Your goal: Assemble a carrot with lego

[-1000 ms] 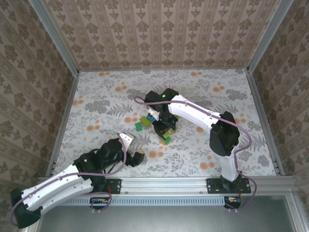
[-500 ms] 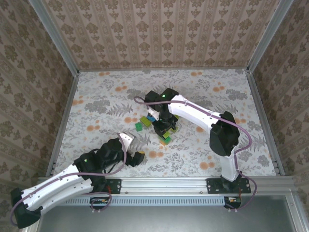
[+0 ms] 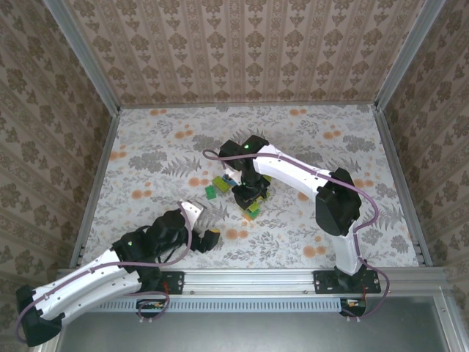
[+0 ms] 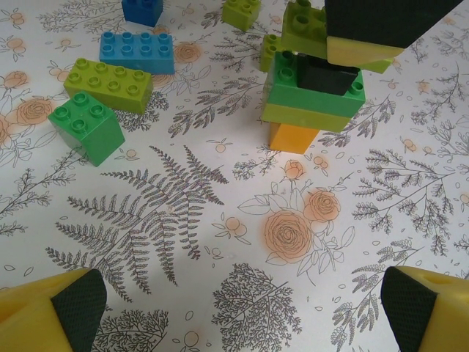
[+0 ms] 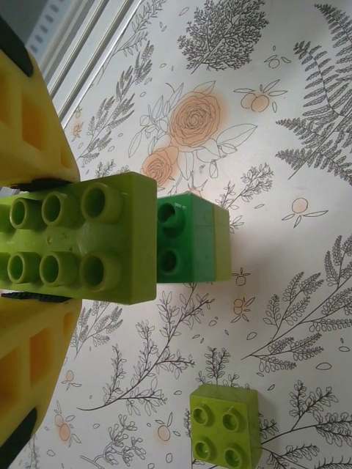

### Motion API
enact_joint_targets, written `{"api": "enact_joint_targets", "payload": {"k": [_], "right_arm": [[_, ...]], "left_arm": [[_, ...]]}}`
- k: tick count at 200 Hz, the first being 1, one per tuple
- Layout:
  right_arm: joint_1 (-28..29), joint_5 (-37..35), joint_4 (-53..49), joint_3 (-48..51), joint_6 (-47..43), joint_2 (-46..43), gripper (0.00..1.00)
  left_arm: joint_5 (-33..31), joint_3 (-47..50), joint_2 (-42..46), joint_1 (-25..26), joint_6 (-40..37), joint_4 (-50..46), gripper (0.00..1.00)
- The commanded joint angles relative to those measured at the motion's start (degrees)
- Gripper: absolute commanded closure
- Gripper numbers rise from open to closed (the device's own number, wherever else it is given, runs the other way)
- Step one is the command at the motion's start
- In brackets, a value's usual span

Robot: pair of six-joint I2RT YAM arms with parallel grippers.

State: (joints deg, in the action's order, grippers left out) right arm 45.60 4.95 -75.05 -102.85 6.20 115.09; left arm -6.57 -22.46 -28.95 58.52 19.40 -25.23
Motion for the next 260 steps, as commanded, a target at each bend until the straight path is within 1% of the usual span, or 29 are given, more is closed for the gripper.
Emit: {"api": "enact_joint_targets", "payload": {"k": [1,45,76,98,151,186,224,260], "right_arm": [[-0.1,-0.8,-2.0,1.3,-0.5,1.1,0.61],[0.0,-0.4,-2.0,1.4,-0.4,1.3,0.6],[-0.1,0.3,-1.7,1.3,-0.3,2.1,0.58],[-0.1,0.6,-1.8,0.8,-0.4,2.6,0.53],[-0.1,1.4,-1.3,-0.1,-0.6,1.4,0.47],[-0.1,2.5,-1.2,-0.4,-0.8,-0.1,0.41],[0.0,3.2,-1.9,-0.8,-1.2,-2.1,0.38],[-0.1,0.2,-3.8,-2.7,-1.2,-4.6,0.36]], "left_arm": [[0.7,0.4,-0.2,0.6,-1.2,0.8,0.0],[0.8,0.3,-0.3,0.6,-1.2,0.7,0.0],[0.8,0.4,-0.2,0.6,-1.2,0.9,0.0],[0.9,0.4,-0.2,0.6,-1.2,0.9,0.0],[0.9,0.4,-0.4,0.6,-1.3,1.0,0.0],[0.9,0.4,-0.7,0.6,-1.2,1.1,0.0],[0.8,0.3,-0.9,0.8,-1.3,1.0,0.0],[0.8,0.3,-0.9,0.7,-1.2,1.0,0.0]]}}
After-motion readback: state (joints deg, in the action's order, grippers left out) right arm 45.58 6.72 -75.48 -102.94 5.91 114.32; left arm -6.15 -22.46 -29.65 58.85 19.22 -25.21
